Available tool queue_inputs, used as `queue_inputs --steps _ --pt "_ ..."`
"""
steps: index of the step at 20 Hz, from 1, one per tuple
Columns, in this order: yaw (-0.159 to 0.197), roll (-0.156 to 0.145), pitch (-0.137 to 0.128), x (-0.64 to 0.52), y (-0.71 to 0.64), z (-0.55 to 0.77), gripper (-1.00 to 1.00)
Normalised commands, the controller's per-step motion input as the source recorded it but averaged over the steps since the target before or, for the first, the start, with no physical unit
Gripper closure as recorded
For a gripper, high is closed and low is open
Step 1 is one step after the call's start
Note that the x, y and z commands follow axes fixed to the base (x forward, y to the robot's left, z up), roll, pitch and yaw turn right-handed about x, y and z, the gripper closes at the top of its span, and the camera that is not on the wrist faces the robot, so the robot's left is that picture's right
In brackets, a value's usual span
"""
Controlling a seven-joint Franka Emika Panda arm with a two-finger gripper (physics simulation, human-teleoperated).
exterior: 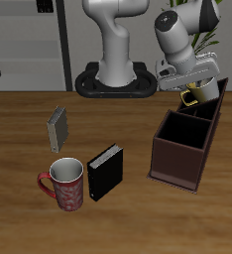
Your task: Place the white-yellow mug into the left desk caddy's left compartment and place the black book into the left desk caddy's front compartment
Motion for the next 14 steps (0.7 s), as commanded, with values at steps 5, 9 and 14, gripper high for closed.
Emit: queue_inputs --steps 5,9,14 --pt "0.027 0.005 -0.026 -0.15 0.04 0.14 -1.0" --pt "0.03 -0.015 -0.042 -0.06 -0.02 0.29 -1.0" --pt "0.016 -0.051 -0.073 -0.04 -0.17 0.46 -1.0"
